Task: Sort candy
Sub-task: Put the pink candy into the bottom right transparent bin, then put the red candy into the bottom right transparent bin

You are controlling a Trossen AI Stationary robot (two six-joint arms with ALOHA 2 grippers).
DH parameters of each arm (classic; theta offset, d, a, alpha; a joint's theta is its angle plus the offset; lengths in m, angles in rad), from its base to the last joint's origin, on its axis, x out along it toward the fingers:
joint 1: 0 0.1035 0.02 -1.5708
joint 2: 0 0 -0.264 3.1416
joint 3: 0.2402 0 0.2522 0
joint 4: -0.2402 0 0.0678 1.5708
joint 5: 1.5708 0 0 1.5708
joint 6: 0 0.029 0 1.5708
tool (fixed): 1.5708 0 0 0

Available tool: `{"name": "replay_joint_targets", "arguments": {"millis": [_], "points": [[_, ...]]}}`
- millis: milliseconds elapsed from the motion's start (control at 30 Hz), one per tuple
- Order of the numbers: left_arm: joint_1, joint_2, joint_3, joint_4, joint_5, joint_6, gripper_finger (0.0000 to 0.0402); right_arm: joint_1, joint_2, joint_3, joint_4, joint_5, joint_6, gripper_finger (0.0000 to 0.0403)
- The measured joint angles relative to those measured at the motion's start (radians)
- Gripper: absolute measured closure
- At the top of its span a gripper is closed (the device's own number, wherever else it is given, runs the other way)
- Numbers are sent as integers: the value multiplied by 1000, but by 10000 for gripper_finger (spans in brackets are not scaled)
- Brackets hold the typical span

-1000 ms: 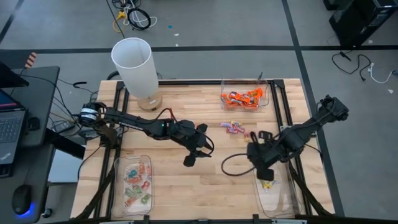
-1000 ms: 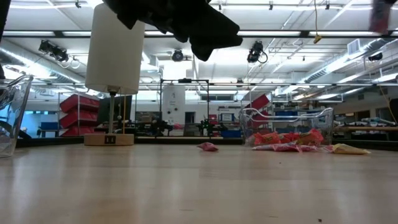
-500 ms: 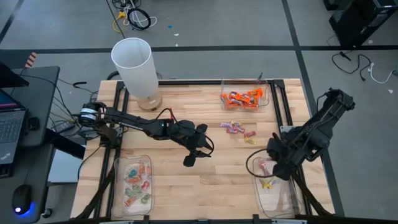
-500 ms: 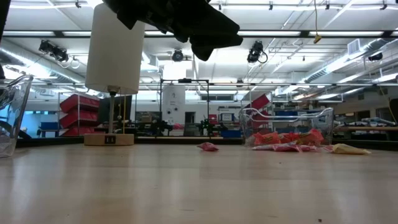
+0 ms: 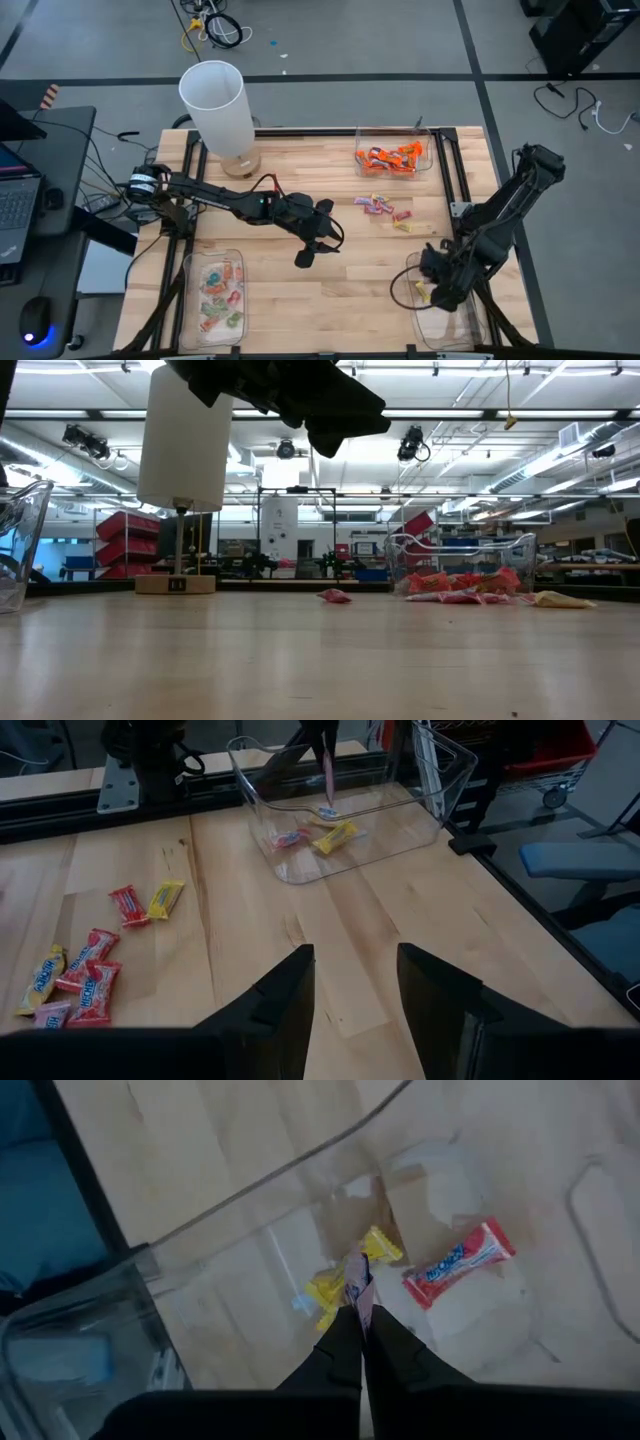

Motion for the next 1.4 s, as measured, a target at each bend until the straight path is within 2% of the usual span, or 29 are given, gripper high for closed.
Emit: {"name": "replay_joint_targets", "arguments": {"millis": [467, 767, 1200, 1400], "points": [[0, 0, 0, -2, 0, 0, 254, 2, 163, -3, 52, -47, -33, 400], [0, 0, 0, -3, 0, 0, 254, 0, 183, -3, 57, -43, -45, 397], [-1, 0, 0, -5, 0, -2, 254, -53, 183, -3, 47, -35, -91, 334], [-1, 0, 0, -44, 0, -6, 254, -55, 175, 26, 21, -35, -106, 327]]}}
